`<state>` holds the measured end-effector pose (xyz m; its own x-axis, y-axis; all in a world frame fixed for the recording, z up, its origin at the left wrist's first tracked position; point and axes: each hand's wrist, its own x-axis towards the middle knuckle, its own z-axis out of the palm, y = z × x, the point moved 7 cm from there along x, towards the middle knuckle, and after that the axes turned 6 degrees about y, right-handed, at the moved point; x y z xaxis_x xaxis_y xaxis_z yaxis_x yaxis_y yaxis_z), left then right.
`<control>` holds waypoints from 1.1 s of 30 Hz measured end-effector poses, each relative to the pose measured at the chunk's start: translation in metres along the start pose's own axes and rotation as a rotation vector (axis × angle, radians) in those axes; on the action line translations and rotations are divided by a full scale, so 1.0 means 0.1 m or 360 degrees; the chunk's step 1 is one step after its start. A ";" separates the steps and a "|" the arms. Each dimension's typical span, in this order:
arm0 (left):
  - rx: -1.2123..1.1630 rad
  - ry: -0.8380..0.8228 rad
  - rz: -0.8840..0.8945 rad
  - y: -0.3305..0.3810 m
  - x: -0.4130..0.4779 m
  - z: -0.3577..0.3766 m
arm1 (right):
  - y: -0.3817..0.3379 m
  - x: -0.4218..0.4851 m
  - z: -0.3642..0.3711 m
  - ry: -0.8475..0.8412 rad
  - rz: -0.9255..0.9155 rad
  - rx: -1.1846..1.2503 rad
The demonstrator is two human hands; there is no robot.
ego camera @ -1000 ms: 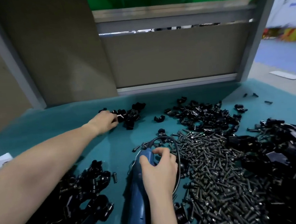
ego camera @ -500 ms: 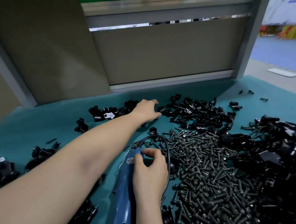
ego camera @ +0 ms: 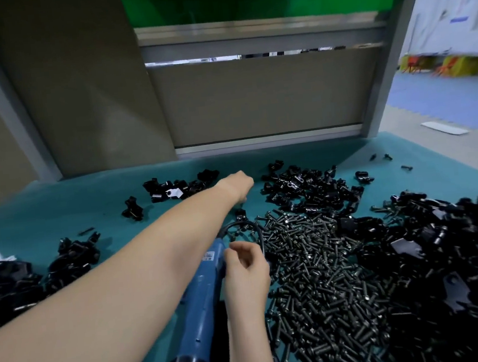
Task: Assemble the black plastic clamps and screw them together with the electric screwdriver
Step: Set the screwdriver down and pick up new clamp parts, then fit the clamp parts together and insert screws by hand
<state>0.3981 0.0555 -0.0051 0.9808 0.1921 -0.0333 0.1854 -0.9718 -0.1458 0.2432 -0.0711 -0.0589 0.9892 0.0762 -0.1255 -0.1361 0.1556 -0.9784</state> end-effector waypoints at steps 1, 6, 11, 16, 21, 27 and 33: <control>-0.0026 0.0014 0.0008 -0.02 -0.07 -0.01 | 0.00 -0.01 0.00 -0.0011 0.0010 0.0014; -0.0264 0.0132 -0.0031 -0.17 -0.37 -0.03 | -0.05 -0.05 -0.01 -0.0008 -0.0008 -0.0045; -0.0269 0.0001 -0.0160 -0.36 -0.49 0.16 | -0.06 -0.13 -0.03 -0.0014 -0.0075 -0.0121; -0.0421 0.0092 -0.0270 -0.37 -0.43 0.20 | -0.05 -0.08 -0.04 -0.0010 -0.0107 -0.0076; -0.0400 0.0026 -0.0341 -0.42 -0.43 0.20 | 0.00 -0.05 -0.05 -0.0048 -0.0087 0.0035; -0.0938 0.0486 -0.0103 -0.37 -0.83 -0.69 | -0.38 -0.13 -0.18 -0.0003 -0.0458 0.0445; -0.1842 0.0373 0.0034 -0.12 -2.05 -0.87 | -1.07 -0.50 0.07 -0.0562 -0.0958 0.0165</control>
<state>0.1998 0.0162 0.0897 0.9491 0.2619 0.1751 -0.0050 -0.5430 0.8397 0.2082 -0.0845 0.0530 0.8194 0.2600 0.5109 0.4075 0.3628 -0.8380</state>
